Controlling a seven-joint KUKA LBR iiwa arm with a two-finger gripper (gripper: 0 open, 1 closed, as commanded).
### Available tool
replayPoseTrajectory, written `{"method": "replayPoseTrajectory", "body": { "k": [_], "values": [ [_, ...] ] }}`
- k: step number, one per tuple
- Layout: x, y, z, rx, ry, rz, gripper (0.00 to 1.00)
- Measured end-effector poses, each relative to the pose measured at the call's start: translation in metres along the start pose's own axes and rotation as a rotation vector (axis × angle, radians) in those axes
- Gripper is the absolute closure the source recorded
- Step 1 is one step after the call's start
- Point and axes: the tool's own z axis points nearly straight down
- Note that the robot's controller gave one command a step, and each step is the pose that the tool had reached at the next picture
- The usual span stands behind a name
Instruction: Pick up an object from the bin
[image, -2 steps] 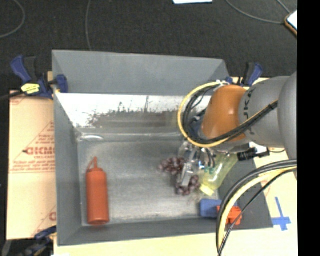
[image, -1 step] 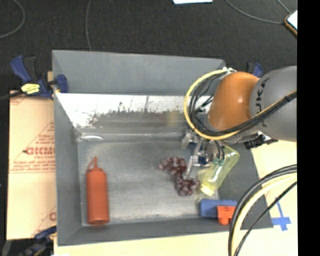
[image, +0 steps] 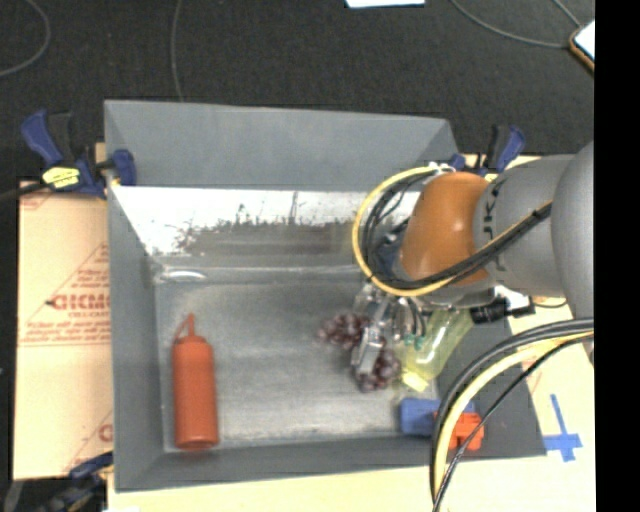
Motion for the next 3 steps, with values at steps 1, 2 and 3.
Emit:
{"method": "replayPoseTrajectory", "body": {
  "k": [1, 2, 3],
  "values": [
    [0.015, 0.004, 0.001, -0.002, -0.019, 0.179, 0.0],
    [-0.001, 0.0, -0.002, -0.001, -0.007, 0.01, 1.0],
    [-0.001, 0.0, -0.002, 0.0, -0.007, 0.01, 1.0]
  ]
}}
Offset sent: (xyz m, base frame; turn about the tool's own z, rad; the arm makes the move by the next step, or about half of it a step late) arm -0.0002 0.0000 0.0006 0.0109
